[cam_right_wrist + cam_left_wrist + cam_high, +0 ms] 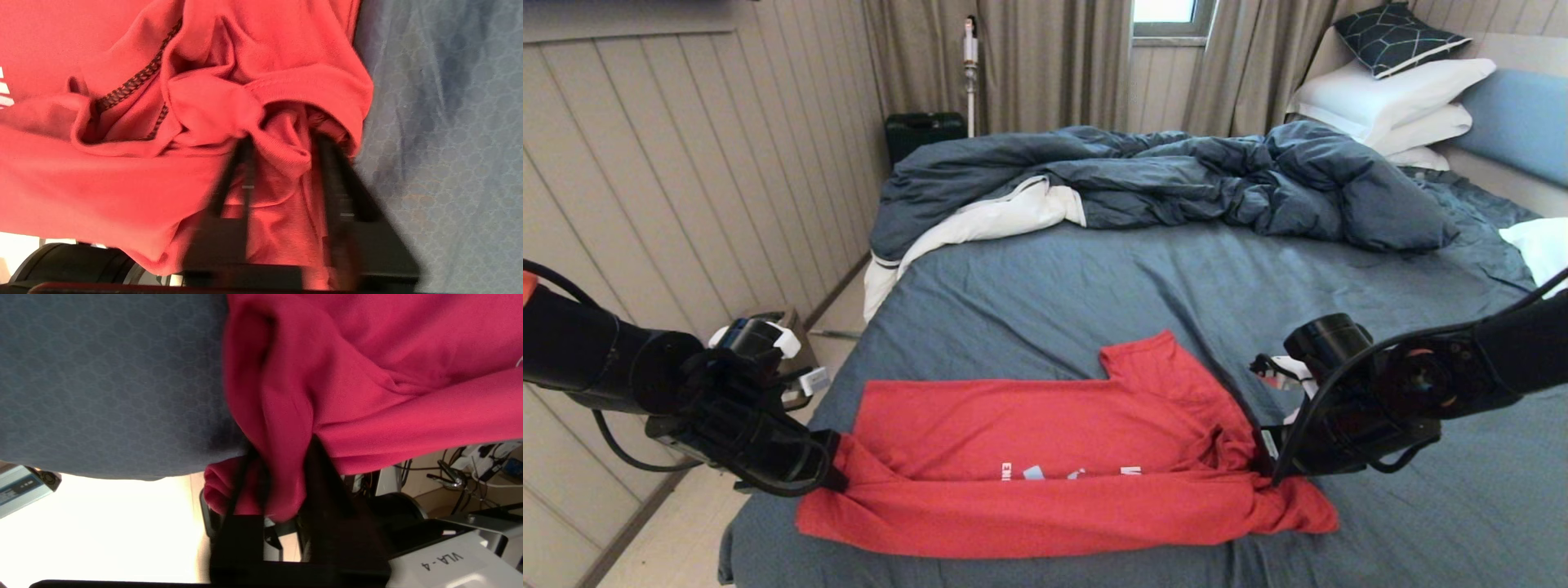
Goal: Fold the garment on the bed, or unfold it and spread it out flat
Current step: Fold the red T-shirt
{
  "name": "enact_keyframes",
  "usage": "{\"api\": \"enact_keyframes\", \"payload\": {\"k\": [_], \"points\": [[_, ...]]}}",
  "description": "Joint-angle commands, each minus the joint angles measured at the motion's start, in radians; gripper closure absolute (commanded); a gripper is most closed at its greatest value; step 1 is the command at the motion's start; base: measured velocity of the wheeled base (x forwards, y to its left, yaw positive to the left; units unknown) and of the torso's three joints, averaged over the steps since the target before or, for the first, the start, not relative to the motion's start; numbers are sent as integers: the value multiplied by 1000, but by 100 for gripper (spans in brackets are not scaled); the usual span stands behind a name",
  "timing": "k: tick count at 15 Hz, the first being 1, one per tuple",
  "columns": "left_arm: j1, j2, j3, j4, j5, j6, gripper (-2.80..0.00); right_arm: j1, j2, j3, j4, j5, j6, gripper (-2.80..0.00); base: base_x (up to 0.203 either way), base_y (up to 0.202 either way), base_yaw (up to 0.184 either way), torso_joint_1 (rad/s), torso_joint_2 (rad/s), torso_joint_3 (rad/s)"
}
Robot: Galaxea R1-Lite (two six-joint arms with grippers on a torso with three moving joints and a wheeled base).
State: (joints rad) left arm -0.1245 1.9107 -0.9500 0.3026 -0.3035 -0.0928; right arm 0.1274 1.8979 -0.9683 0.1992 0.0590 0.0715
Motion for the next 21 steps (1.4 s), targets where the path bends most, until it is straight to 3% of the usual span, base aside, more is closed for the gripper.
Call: {"api": "enact_keyframes", "payload": {"k": [1,7,12,13,21], "points": [[0,-5,0,1,-3,-1,-280,-1,-6,-1,2,2,1,-280,0,0,0,0,0,0],[22,-84,-71,-3,-2,-14,-280,-36,-104,-23,6,2,1,-280,0,0,0,0,0,0],[45,-41,-182,3,-2,-36,-280,-37,-73,-113,9,2,11,-280,0,0,0,0,0,0],[47,-19,-216,7,-1,-44,0,-36,-50,-146,9,2,27,0,0,0,0,0,0,0],[72,204,-529,90,9,-89,0,-24,101,-385,48,-2,59,0,0,0,0,0,0,0]]}}
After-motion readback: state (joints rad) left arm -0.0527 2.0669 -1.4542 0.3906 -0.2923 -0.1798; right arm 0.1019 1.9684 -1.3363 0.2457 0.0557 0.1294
